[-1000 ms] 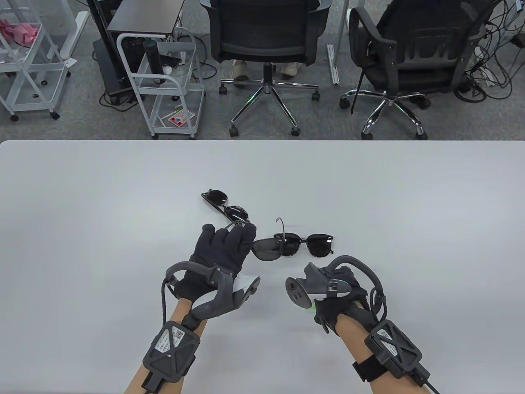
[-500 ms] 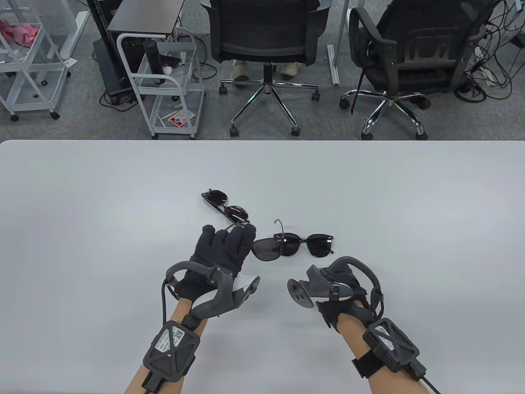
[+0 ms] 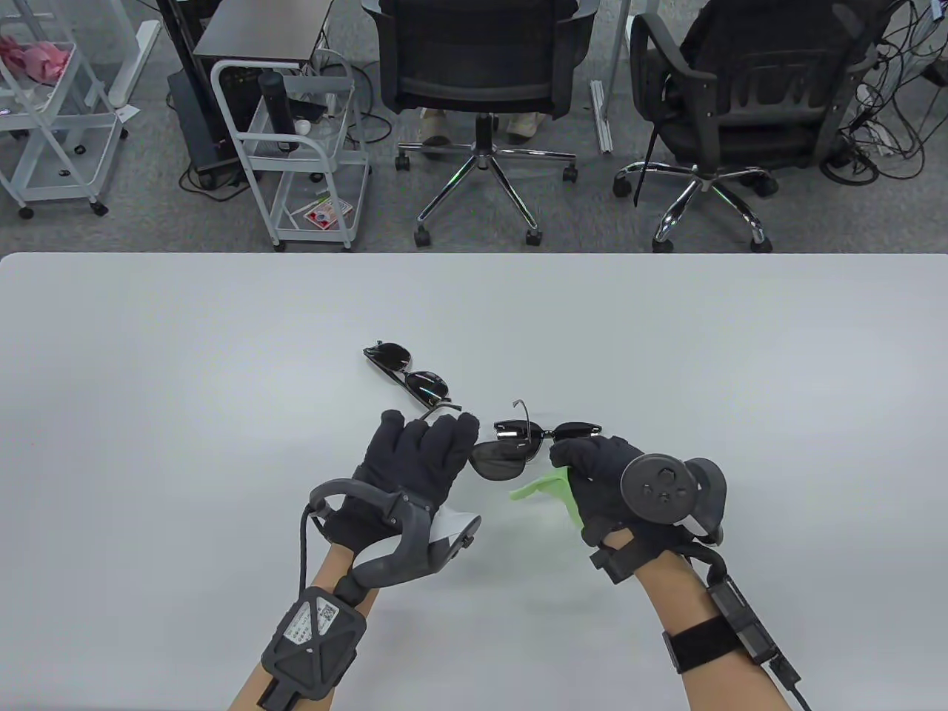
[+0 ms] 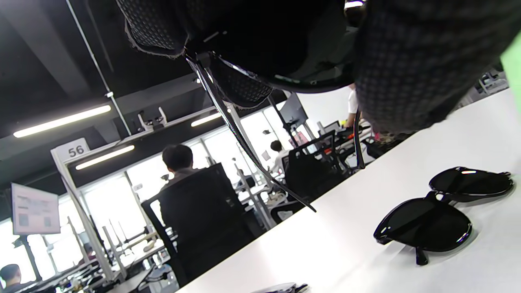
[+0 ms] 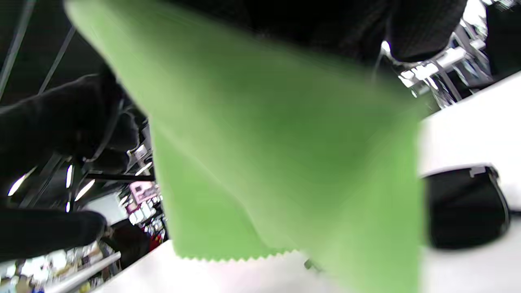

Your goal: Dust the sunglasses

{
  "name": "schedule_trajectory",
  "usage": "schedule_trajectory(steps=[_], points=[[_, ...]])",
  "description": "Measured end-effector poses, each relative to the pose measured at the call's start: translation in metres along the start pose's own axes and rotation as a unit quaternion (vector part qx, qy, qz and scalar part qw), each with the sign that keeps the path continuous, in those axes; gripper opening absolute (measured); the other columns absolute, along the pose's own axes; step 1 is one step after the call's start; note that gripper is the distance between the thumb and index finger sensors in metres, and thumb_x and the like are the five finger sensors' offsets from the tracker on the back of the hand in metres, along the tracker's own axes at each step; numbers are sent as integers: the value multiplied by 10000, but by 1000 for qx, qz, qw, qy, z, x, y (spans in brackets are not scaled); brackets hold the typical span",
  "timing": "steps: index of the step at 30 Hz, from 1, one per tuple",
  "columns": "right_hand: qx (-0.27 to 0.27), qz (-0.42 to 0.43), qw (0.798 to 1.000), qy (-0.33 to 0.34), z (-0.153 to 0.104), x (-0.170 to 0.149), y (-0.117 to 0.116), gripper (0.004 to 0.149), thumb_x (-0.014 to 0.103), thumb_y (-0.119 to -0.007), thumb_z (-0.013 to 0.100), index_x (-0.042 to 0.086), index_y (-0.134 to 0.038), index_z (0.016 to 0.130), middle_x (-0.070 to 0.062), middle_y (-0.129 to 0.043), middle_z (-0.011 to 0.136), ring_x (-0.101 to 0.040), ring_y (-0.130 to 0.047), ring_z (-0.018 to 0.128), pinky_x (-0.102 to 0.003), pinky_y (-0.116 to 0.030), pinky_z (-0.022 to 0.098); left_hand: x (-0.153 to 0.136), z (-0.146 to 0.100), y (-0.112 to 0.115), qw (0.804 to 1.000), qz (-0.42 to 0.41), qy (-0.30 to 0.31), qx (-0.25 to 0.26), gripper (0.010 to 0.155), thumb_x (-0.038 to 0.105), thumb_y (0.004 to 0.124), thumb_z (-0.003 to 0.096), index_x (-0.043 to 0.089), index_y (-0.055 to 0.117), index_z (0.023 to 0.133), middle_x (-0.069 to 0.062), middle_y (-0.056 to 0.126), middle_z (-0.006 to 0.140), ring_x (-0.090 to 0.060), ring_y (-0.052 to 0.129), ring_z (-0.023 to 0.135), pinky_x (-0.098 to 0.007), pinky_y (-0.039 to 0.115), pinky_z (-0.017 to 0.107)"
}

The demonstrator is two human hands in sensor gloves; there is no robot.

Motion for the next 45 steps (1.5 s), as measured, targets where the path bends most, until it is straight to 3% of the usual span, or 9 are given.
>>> schedule_trajectory(steps=[5, 10, 13, 19, 23, 37, 41, 45], points=[[9, 101, 993, -62, -1, -15, -4, 392, 376, -896, 395, 131, -978, 690, -60, -1064, 555, -275, -1083, 410, -600, -783, 511, 4, -2, -11, 1000, -3, 8, 22, 982, 618, 941, 252, 369, 421, 1047, 188, 705, 1031, -85, 966, 856, -444, 689, 765], [51, 249, 965, -63, 0, -22, -16, 385, 360, -866, 421, 150, -963, 728, -63, -1050, 640, -310, -1073, 517, -628, -742, 543, 9, -2, -12, 999, 11, 16, 25, 982, 614, 944, 251, 369, 422, 1047, 187, 706, 1030, -86, 966, 856, -445, 689, 765], [103, 312, 943, -44, 1, -20, -25, 388, 343, -854, 439, 158, -942, 768, -68, -1025, 715, -339, -1046, 602, -643, -713, 561, 9, -1, -12, 999, 35, 11, 31, 974, 604, 944, 257, 365, 425, 1046, 181, 707, 1029, -92, 967, 860, -450, 692, 762], [123, 254, 959, -13, 3, -16, -23, 396, 326, -850, 434, 187, -926, 797, -50, -1013, 785, -339, -1029, 678, -642, -703, 574, 2, -1, -13, 997, 63, 1, 41, 969, 587, 949, 262, 368, 423, 1046, 177, 699, 1032, -103, 956, 872, -453, 684, 763], [106, 308, 945, -33, 2, -18, -25, 412, 321, -858, 433, 164, -914, 809, -97, -992, 826, -368, -1017, 707, -646, -699, 576, 6, -2, -11, 997, 62, 8, 42, 969, 589, 948, 261, 370, 422, 1045, 181, 699, 1031, -99, 954, 875, -450, 685, 765], [124, 293, 948, -29, 2, -15, -32, 444, 351, -867, 426, 135, -887, 813, -99, -1002, 797, -330, -1045, 701, -623, -724, 571, 12, -2, -10, 996, 65, 16, 53, 963, 585, 946, 265, 372, 419, 1042, 185, 692, 1029, -98, 947, 883, -447, 681, 767], [106, 342, 933, -41, -1, -14, -36, 456, 363, -863, 436, 145, -877, 837, -85, -991, 819, -325, -1029, 717, -623, -716, 579, 22, -1, -11, 997, 56, 25, 54, 964, 590, 938, 265, 348, 424, 1044, 173, 700, 1024, -97, 959, 875, -446, 692, 762], [62, 452, 887, -75, -6, -8, -45, 482, 311, -911, 427, 145, -833, 872, -79, -937, 865, -344, -961, 765, -648, -666, 602, 27, 0, -16, 998, 31, 19, 58, 965, 599, 929, 265, 323, 433, 1046, 164, 712, 1015, -90, 977, 848, -446, 704, 755]])
Point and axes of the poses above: the tracker on the back of each hand, its own x axis roughly to the thumb side, its own z axis roughly from the wrist to the fingertips, y = z × x, the point moved 4 cm from there along z, roughly from the wrist to the fingertips
